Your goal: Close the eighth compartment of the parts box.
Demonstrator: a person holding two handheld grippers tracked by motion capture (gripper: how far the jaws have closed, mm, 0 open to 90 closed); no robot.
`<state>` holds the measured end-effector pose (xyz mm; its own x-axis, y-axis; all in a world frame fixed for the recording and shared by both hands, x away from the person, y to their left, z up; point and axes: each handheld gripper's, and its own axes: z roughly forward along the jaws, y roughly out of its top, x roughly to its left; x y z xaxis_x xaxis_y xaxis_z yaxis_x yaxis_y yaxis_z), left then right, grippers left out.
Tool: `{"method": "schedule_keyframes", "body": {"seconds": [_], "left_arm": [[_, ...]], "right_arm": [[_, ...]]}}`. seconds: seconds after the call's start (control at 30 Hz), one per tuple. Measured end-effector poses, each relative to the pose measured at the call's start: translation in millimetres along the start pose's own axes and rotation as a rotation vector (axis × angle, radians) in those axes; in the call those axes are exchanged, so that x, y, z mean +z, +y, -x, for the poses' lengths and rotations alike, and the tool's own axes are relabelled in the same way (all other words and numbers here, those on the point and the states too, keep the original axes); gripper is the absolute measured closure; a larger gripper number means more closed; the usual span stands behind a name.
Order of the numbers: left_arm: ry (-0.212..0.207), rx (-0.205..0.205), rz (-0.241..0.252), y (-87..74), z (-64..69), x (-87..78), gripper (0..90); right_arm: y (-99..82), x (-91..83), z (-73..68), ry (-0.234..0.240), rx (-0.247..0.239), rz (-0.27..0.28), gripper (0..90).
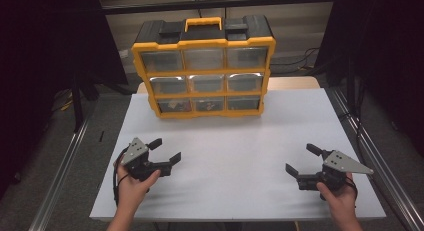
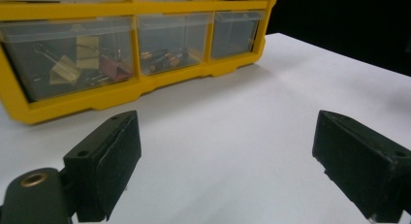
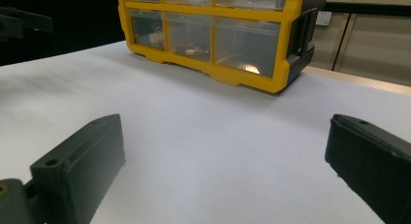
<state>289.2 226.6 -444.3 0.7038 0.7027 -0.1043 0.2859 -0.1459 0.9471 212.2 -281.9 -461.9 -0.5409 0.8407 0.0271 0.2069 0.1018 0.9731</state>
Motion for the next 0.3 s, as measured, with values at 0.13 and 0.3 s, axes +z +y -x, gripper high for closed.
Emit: {"method": "schedule_keyframes", "body": {"seconds": [0.13,0.3], "left_arm": [[0.014,0.009,0.024,-6.9,-4.5,-17.9,10.7],[0.024,-0.015,0.029,-13.9,-7.7,-20.5,10.3]], "right_arm": [[-1.1,0.1,1.8,-0.008,-0.004,-0.006,0.1],[-1.4,2.3,3.8,-0.012,-0.001,-0.01,0.0]]}}
